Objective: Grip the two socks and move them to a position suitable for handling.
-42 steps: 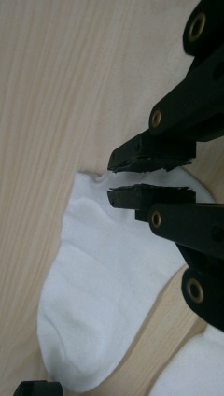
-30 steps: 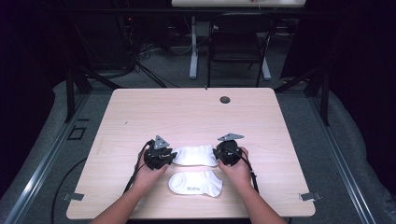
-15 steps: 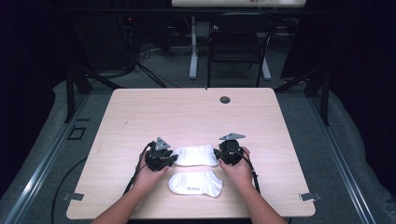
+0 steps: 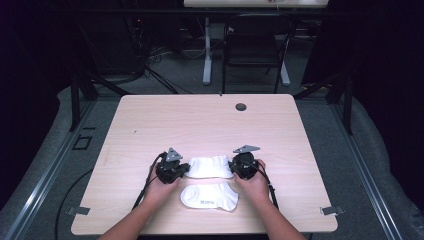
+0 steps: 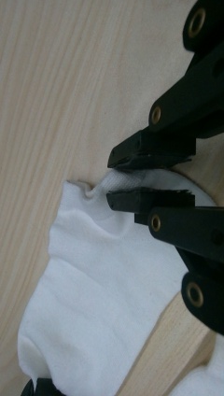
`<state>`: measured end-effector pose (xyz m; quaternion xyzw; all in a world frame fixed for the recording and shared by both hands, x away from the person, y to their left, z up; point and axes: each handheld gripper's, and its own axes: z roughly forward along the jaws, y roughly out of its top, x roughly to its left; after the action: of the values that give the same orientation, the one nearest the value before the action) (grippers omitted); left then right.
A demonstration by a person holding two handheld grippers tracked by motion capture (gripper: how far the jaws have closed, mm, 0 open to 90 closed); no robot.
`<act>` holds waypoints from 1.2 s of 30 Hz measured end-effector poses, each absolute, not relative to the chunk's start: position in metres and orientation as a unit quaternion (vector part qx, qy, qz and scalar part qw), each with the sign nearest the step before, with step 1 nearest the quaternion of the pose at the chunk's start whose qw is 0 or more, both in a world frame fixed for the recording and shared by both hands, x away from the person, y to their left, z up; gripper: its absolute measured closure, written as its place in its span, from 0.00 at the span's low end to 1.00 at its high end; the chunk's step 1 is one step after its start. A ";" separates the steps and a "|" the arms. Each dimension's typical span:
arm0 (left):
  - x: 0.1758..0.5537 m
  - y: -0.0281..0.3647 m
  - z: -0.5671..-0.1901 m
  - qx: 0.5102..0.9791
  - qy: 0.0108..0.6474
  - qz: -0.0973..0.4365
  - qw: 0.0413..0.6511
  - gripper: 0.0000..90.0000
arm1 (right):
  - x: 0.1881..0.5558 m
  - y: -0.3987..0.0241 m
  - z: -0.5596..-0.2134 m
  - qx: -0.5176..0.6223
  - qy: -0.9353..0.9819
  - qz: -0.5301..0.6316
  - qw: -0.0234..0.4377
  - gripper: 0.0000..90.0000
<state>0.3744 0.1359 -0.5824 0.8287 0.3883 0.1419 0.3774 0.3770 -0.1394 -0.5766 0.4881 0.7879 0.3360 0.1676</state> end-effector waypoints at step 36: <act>0.353 0.146 -0.549 0.818 0.377 0.144 0.409 0.98 | 0.356 -0.141 -0.536 0.462 0.783 0.384 0.160 0.94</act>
<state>0.3532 0.1462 -0.5493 0.8183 0.3772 0.1442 0.4091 0.3557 -0.1407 -0.5365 0.4619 0.7834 0.3837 0.1604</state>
